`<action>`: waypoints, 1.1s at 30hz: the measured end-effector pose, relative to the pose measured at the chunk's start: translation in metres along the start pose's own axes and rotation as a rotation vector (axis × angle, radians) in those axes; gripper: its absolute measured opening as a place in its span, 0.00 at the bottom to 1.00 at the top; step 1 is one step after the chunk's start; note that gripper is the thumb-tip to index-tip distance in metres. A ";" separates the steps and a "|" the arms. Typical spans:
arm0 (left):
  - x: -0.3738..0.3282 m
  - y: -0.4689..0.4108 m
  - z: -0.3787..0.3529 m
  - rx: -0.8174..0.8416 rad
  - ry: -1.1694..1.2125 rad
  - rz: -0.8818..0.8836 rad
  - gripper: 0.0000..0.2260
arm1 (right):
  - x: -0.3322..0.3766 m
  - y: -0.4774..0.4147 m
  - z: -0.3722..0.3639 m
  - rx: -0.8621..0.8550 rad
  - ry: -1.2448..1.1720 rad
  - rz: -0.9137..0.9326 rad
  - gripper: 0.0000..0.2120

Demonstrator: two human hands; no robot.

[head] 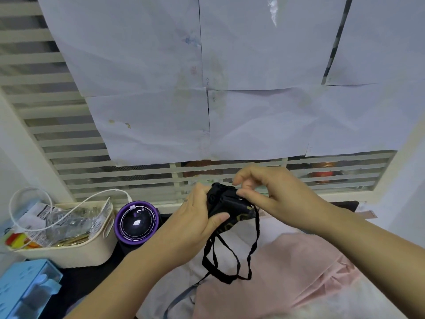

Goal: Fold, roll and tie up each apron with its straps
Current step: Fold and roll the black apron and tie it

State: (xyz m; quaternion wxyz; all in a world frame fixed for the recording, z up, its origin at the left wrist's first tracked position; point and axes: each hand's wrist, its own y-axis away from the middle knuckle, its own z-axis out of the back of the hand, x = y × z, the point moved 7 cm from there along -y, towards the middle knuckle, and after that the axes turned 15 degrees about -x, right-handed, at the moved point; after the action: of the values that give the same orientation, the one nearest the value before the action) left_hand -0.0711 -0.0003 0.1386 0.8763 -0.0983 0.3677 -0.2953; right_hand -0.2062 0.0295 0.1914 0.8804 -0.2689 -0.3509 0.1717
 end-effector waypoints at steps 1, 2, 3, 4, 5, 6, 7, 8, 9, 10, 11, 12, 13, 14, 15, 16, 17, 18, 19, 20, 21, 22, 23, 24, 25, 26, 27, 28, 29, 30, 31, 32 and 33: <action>-0.001 -0.001 0.000 -0.011 0.021 0.003 0.10 | -0.001 -0.001 0.000 0.004 -0.004 -0.008 0.07; -0.001 -0.001 0.001 -0.022 0.046 0.008 0.10 | -0.002 -0.001 0.000 0.005 -0.004 -0.016 0.08; -0.001 -0.001 0.001 -0.034 0.075 0.016 0.09 | -0.003 -0.001 0.001 0.004 -0.004 -0.025 0.08; -0.001 -0.001 0.002 -0.046 0.106 0.025 0.09 | -0.004 -0.001 0.003 0.000 -0.007 -0.035 0.09; -0.002 -0.001 0.002 -0.058 0.141 0.034 0.08 | -0.004 -0.002 0.004 -0.001 -0.010 -0.052 0.10; -0.002 -0.001 0.002 -0.066 0.175 0.041 0.08 | -0.005 -0.002 0.006 -0.002 -0.021 -0.076 0.11; -0.002 0.000 0.003 -0.073 0.203 0.045 0.09 | -0.007 -0.002 0.007 -0.003 -0.048 -0.110 0.12; -0.003 0.000 0.003 -0.077 0.227 0.046 0.09 | -0.008 -0.003 0.008 0.001 -0.097 -0.158 0.11; -0.003 0.000 0.003 -0.079 0.248 0.042 0.09 | -0.009 -0.003 0.009 0.011 -0.160 -0.218 0.10; -0.005 0.000 0.003 -0.078 0.266 0.035 0.10 | -0.011 -0.003 0.009 0.028 -0.230 -0.281 0.09; -0.006 0.000 0.004 -0.075 0.283 0.025 0.10 | -0.013 -0.003 0.009 0.044 -0.292 -0.339 0.09; -0.008 -0.001 0.005 -0.078 0.297 0.007 0.12 | -0.015 -0.002 0.009 0.056 -0.342 -0.384 0.08; -0.009 -0.002 0.008 -0.091 0.308 -0.015 0.15 | -0.016 -0.002 0.009 0.062 -0.377 -0.416 0.08; -0.010 -0.004 0.011 -0.109 0.325 -0.029 0.17 | -0.017 -0.001 0.009 0.059 -0.405 -0.436 0.08; -0.010 -0.006 0.014 -0.130 0.355 -0.023 0.16 | -0.017 -0.001 0.009 0.050 -0.429 -0.450 0.08; -0.008 -0.007 0.016 -0.153 0.403 -0.003 0.16 | -0.017 -0.001 0.009 0.038 -0.458 -0.459 0.09; -0.007 -0.007 0.019 -0.177 0.474 0.031 0.14 | -0.017 0.000 0.008 0.021 -0.495 -0.470 0.10; -0.007 -0.008 0.020 -0.194 0.565 0.071 0.13 | -0.017 0.001 0.007 0.000 -0.534 -0.479 0.12; -0.008 -0.008 0.020 -0.200 0.662 0.111 0.12 | -0.017 0.001 0.005 -0.031 -0.560 -0.484 0.12; -0.009 -0.008 0.018 -0.204 0.746 0.153 0.12 | -0.018 0.001 0.005 -0.078 -0.569 -0.483 0.13; -0.010 -0.010 0.016 -0.213 0.816 0.192 0.13 | -0.018 0.000 0.004 -0.137 -0.573 -0.479 0.12; -0.011 -0.011 0.014 -0.232 0.878 0.222 0.15 | -0.019 -0.001 0.004 -0.200 -0.579 -0.474 0.11; -0.010 -0.012 0.013 -0.261 0.934 0.244 0.17 | -0.019 -0.001 0.004 -0.253 -0.587 -0.474 0.10; -0.009 -0.013 0.013 -0.297 0.972 0.251 0.19 | -0.019 -0.002 0.005 -0.290 -0.595 -0.475 0.10; -0.008 -0.013 0.013 -0.322 0.985 0.245 0.20 | -0.019 -0.004 0.005 -0.309 -0.598 -0.477 0.09; -0.009 -0.013 0.014 -0.331 0.975 0.232 0.19 | -0.019 -0.005 0.005 -0.313 -0.597 -0.478 0.09; -0.010 -0.013 0.014 -0.328 0.954 0.223 0.18 | -0.018 -0.006 0.006 -0.308 -0.602 -0.479 0.08; -0.009 -0.011 0.014 -0.319 0.932 0.222 0.17 | -0.018 -0.006 0.006 -0.299 -0.622 -0.482 0.08; -0.010 -0.010 0.014 -0.306 0.912 0.222 0.15 | -0.018 -0.007 0.006 -0.287 -0.652 -0.487 0.08; -0.009 -0.008 0.014 -0.297 0.890 0.220 0.15 | -0.017 -0.007 0.007 -0.277 -0.680 -0.494 0.07; -0.009 -0.007 0.014 -0.295 0.863 0.214 0.14 | -0.016 -0.007 0.007 -0.270 -0.704 -0.502 0.07; -0.008 -0.006 0.014 -0.296 0.843 0.208 0.13 | -0.015 -0.008 0.007 -0.265 -0.720 -0.509 0.08; -0.007 -0.006 0.014 -0.299 0.831 0.206 0.12 | -0.014 -0.008 0.008 -0.259 -0.728 -0.512 0.08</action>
State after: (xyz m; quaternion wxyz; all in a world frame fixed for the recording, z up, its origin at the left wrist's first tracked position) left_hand -0.0673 -0.0013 0.1551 0.6553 -0.0596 0.7348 -0.1645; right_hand -0.2208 0.0189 0.1934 0.6729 -0.2036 -0.7110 -0.0134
